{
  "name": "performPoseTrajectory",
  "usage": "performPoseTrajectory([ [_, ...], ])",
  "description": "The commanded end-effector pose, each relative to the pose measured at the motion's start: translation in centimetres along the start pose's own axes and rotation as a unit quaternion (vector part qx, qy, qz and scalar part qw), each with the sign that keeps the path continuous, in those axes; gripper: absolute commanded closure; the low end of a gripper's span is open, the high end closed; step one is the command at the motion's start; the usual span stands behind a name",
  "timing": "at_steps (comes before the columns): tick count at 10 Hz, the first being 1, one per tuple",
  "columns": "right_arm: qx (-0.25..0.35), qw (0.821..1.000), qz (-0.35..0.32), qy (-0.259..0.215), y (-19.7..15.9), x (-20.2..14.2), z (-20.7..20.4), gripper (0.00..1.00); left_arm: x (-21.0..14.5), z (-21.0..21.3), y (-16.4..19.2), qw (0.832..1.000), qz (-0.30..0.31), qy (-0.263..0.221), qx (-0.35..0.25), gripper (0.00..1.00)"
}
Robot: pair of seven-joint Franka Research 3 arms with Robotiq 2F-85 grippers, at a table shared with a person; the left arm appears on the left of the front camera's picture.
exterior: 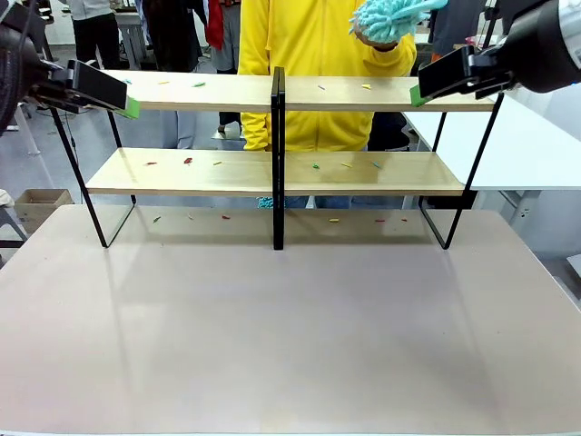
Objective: Clean the shelves.
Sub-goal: Pick up the Duster when the human hands it over.
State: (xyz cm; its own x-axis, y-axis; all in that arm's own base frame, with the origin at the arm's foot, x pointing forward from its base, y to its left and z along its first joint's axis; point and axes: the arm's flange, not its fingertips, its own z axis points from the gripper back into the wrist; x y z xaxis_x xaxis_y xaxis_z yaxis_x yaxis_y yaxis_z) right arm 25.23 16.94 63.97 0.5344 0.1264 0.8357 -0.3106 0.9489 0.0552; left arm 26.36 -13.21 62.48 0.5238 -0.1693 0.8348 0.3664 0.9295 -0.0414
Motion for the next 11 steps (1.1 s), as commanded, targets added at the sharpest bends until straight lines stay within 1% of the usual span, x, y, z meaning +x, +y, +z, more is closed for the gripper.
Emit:
performPoseTrajectory([
  [1,0.004,1.000,0.000,-0.001,0.1,0.0,0.1,0.00,0.1,0.2,0.1,1.000,0.001,-0.003,0.002,0.00],
  [5,0.000,1.000,0.000,0.000,0.0,0.0,0.0,0.00,0.1,0.2,0.1,1.000,0.001,-0.003,0.002,0.00],
  [6,0.111,0.988,-0.010,0.106,-0.5,0.6,-0.6,0.00,0.1,0.2,0.1,1.000,0.001,-0.003,0.002,0.00],
  [7,0.147,0.969,-0.080,0.181,-3.6,2.9,-0.6,0.00,0.1,0.2,0.1,1.000,0.001,-0.003,0.002,0.00],
  [8,0.202,0.940,-0.164,0.220,-8.3,6.1,0.3,0.00,0.1,0.2,0.1,1.000,0.001,-0.003,0.002,0.00],
  [9,0.275,0.896,-0.248,0.246,-13.8,9.1,0.5,0.00,0.1,0.2,0.1,1.000,0.001,-0.003,0.002,0.00],
  [10,0.338,0.857,-0.330,0.203,-16.9,10.1,-0.1,0.00,0.1,0.2,0.1,1.000,0.001,-0.003,0.002,0.00],
  [11,0.306,0.888,-0.329,0.097,-15.7,9.2,0.0,0.00,0.1,0.2,0.1,1.000,0.001,-0.003,0.002,0.00],
])
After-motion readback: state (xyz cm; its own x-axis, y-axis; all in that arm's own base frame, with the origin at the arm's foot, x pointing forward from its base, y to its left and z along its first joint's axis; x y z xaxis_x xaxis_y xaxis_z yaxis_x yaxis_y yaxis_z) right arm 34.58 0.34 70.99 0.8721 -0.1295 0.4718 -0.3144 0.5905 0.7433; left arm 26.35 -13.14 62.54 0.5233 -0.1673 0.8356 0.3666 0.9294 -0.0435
